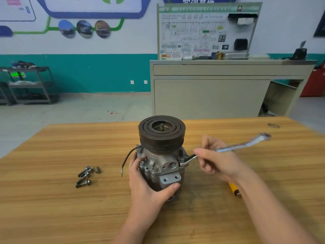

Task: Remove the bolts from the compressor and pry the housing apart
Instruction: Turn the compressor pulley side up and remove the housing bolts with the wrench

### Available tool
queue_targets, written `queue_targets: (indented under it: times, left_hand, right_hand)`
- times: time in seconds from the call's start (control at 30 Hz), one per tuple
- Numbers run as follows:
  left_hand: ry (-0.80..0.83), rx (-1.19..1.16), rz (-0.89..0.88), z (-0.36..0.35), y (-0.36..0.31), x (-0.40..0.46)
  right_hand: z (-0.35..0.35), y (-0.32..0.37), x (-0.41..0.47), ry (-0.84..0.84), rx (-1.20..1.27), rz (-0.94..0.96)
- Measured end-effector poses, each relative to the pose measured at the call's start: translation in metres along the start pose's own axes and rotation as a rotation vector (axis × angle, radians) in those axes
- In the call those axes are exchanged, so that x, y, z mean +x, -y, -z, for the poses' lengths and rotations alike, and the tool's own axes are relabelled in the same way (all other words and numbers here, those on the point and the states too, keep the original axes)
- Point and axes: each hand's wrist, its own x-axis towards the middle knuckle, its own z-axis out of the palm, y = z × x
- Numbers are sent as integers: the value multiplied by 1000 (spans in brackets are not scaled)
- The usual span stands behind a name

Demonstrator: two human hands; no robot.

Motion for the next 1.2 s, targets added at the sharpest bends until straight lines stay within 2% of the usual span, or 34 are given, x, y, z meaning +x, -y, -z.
queue_targets:
  times: [0.1, 0.17, 0.23, 0.3, 0.33, 0.43, 0.6, 0.8, 0.9, 0.97, 1.03, 1.1, 1.2]
  left_hand:
    - [-4, 12, -14, 0, -1, 0]
    - [-9, 14, -19, 0, -1, -1]
    - [-4, 7, -15, 0, 0, -1]
    - [-2, 15, -16, 0, 2, 0]
    - [-4, 23, -22, 0, 2, 0]
    - [-3, 37, -37, -1, 3, 0]
    - [-7, 33, -42, -1, 2, 0]
    - [-16, 44, -45, 1, -1, 0]
    - [-2, 42, -21, 2, -2, 0]
    - [2, 46, -17, 1, -2, -1]
    - [-4, 41, -9, 0, -2, -1]
    - [-10, 31, -4, -1, -3, 0]
    - [-9, 39, -14, -1, -4, 1]
  right_hand:
    - [9, 5, 30, 254, 217, -239]
    - [6, 4, 39, 292, 357, -245]
    - [-1, 4, 41, 150, 563, -171]
    - [-4, 1, 35, -130, 688, -36]
    - [-7, -1, 29, -250, 673, 30]
    - [-20, -7, 6, -427, 376, 160]
    - [-46, -8, -23, -535, -124, 327]
    - [-87, -9, -38, -486, -825, 658]
    - [-93, -20, -41, -456, -983, 750]
    - [-83, -26, -45, -472, -760, 679]
    - [-64, -25, -44, -439, -308, 444]
    - [-33, -19, -34, -261, 28, 189]
    - [-2, -6, -4, 9, 294, -115]
